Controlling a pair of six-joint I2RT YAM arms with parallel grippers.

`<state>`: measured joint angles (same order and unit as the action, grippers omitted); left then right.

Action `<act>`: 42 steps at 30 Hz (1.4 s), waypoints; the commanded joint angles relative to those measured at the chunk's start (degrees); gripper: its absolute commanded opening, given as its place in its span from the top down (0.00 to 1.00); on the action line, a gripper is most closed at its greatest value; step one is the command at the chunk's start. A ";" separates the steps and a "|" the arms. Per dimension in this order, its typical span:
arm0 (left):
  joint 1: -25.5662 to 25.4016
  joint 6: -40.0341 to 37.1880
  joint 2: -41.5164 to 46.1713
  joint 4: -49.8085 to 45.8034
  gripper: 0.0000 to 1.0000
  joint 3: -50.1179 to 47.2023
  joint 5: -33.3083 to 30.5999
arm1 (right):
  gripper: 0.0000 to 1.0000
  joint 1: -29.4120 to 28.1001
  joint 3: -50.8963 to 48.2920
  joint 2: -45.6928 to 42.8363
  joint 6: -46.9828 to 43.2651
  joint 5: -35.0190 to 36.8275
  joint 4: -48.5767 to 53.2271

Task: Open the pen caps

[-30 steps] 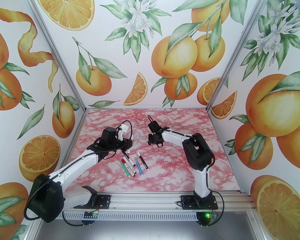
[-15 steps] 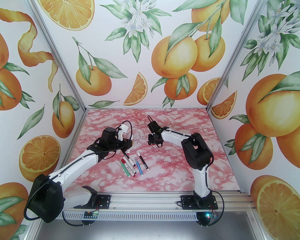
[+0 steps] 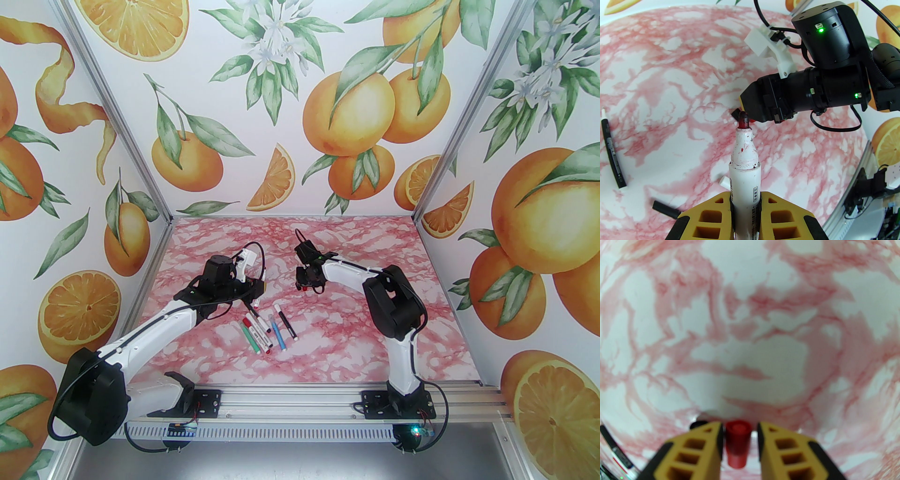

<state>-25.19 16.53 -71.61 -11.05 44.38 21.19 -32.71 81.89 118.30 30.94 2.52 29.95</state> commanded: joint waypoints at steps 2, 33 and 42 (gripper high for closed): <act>-0.09 -0.18 0.61 -2.04 0.95 1.20 -2.03 | 0.57 -0.70 -3.57 -5.37 -0.07 1.30 -3.37; 1.25 -6.88 -27.78 -17.61 0.96 25.36 -23.82 | 0.00 -2.46 -37.46 -41.01 0.78 -8.21 -24.73; 2.41 -3.23 -36.97 -23.93 0.93 34.08 -30.77 | 0.00 -2.52 -40.65 -46.10 2.38 -9.83 -24.38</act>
<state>-23.27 11.55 -107.13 -31.53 75.90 -6.57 -34.89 42.09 73.41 32.71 -5.65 6.20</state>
